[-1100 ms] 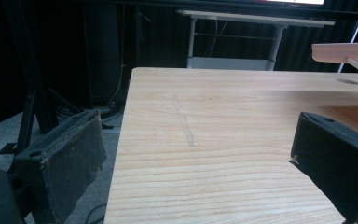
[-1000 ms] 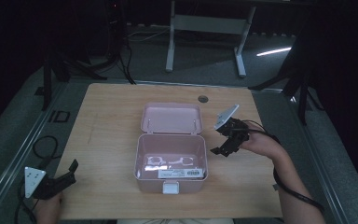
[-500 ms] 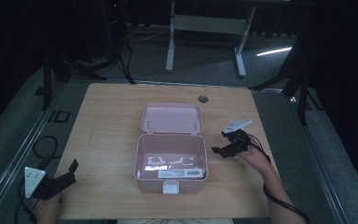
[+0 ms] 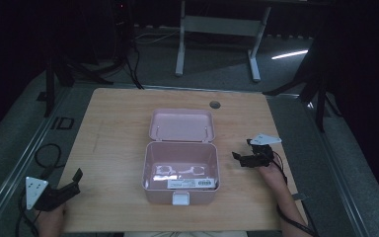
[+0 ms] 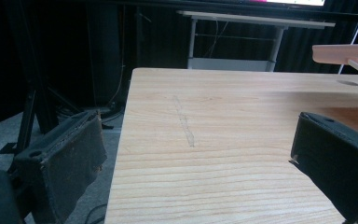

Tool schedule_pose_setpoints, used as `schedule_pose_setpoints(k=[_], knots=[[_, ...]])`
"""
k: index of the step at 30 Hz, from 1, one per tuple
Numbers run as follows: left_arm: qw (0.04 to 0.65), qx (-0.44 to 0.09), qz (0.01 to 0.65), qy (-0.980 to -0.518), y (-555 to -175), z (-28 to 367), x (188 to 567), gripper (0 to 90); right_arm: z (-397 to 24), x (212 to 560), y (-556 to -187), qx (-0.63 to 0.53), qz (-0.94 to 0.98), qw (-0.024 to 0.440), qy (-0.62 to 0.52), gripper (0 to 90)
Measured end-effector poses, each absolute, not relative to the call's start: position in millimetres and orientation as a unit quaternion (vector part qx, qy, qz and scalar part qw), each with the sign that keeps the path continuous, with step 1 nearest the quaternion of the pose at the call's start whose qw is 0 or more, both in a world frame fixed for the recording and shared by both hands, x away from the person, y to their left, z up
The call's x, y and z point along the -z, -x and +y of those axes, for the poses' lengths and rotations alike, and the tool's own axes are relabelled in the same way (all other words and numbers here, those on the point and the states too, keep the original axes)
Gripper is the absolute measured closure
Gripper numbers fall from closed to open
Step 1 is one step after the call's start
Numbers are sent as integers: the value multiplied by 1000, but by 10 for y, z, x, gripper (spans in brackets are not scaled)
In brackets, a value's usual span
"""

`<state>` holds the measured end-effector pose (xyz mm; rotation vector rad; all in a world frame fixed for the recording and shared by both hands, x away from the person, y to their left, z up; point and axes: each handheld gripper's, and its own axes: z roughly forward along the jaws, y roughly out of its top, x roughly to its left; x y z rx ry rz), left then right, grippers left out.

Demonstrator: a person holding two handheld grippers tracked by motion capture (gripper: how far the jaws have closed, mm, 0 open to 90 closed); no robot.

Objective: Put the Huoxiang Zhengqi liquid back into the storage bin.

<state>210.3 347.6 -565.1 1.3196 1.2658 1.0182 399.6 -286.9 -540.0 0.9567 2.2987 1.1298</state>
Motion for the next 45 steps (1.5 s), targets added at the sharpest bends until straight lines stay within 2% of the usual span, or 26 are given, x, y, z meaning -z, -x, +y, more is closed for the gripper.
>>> schedule_pose_setpoints(k=[18, 27, 38, 45], knots=[[501, -423, 524, -544, -2101, 3475, 5651, 31, -3244, 5435, -3850, -383, 766, 273, -439, 116], [499, -424, 523, -545, -2099, 3469, 5651, 31, -3406, 5428, -3809, -393, 737, 284, -471, 116], [500, -424, 524, -544, -2099, 3471, 5651, 31, -3536, 5450, -3723, -351, 695, 343, -525, 116], [500, -425, 524, -543, -2096, 3471, 5652, 31, -3604, 5449, -3733, -349, 676, 343, -551, 116]])
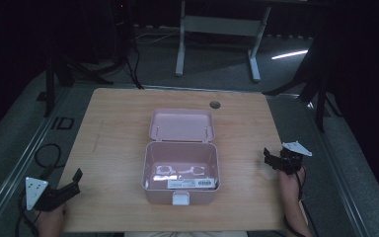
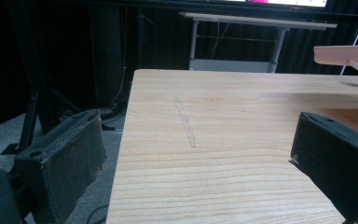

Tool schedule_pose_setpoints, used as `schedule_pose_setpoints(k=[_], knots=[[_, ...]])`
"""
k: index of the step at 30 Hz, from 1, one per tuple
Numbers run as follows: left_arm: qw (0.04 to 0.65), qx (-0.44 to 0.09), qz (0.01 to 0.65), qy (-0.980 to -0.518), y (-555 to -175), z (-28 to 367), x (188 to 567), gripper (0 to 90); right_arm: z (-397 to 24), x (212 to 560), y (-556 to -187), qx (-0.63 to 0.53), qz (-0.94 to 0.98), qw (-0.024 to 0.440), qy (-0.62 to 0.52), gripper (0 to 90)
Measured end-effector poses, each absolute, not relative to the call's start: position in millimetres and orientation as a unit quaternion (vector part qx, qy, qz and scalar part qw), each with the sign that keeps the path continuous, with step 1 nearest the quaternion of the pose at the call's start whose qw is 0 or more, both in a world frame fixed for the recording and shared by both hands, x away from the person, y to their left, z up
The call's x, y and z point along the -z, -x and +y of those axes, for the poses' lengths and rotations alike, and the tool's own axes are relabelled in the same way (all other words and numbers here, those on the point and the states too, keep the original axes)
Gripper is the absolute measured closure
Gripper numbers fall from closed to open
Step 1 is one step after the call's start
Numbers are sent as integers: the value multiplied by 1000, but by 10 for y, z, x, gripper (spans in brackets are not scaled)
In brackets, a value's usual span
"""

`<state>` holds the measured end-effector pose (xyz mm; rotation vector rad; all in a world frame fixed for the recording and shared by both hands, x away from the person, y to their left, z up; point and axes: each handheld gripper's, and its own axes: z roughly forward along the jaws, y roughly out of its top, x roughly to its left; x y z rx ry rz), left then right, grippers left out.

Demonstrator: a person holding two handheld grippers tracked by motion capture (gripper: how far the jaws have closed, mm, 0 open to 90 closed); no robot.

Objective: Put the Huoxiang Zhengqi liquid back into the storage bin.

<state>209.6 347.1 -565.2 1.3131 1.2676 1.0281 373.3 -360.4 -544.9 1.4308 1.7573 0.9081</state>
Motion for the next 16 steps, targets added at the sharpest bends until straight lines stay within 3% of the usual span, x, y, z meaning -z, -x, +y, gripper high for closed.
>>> schedule_pose_setpoints(k=[16], knots=[[503, -425, 526, -538, -2093, 3480, 5654, 31, -3678, 5453, -3743, -339, 654, 344, -582, 117]])
